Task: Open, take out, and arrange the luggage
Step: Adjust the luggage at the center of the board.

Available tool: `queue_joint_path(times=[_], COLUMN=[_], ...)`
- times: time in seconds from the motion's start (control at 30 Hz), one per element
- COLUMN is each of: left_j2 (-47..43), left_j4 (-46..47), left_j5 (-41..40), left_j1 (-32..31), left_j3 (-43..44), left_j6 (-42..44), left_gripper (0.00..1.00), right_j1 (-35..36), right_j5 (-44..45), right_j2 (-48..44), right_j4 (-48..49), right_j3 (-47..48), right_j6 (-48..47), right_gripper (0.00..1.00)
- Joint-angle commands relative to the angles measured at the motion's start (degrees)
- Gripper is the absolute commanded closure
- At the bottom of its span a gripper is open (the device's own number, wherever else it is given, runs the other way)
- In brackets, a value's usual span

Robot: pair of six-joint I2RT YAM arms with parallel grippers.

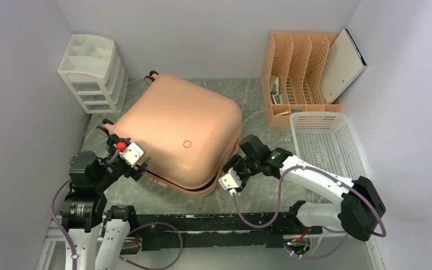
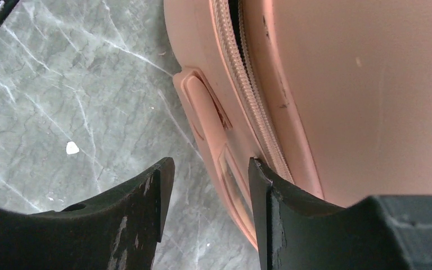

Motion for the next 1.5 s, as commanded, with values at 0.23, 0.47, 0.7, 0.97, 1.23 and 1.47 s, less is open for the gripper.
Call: queue_joint_path(times=[0.23, 0.47, 0.7, 0.97, 1.23, 1.47], left_j2=[0.22, 0.23, 0.59, 7.16, 17.89, 27.2], left_j4=[2.14, 2.09, 2.23, 3.36, 3.53, -0.64], left_j5=[1.29, 1.55, 1.55, -3.79, -13.03, -22.64], left_j1=[0.38, 0.38, 0.0, -1.23, -1.29, -1.26], left_j3=[0.05, -0.04, -0.14, 2.96, 14.56, 21.22], left_j6=[-0.67, -0.57, -0.66, -1.24, 2.66, 10.59], left_gripper=[0.08, 0.08, 0.08, 0.06, 0.05, 0.04], right_j1=[0.25, -6.39, -21.13, -23.3, -28.86, -32.95], right_j5=[6.16, 9.47, 7.75, 15.18, 19.26, 13.2], right_j2=[12.67, 14.06, 23.79, 28.04, 33.16, 30.44], right_j4=[4.73, -1.63, -6.94, 4.2, 9.25, 3.49], right_j3=[3.4, 7.44, 19.91, 22.83, 31.45, 36.27], right_j6=[-1.73, -8.89, -14.0, -6.1, 0.95, 2.72], right_gripper=[0.79, 1.0, 1.0, 1.0, 1.0, 0.43])
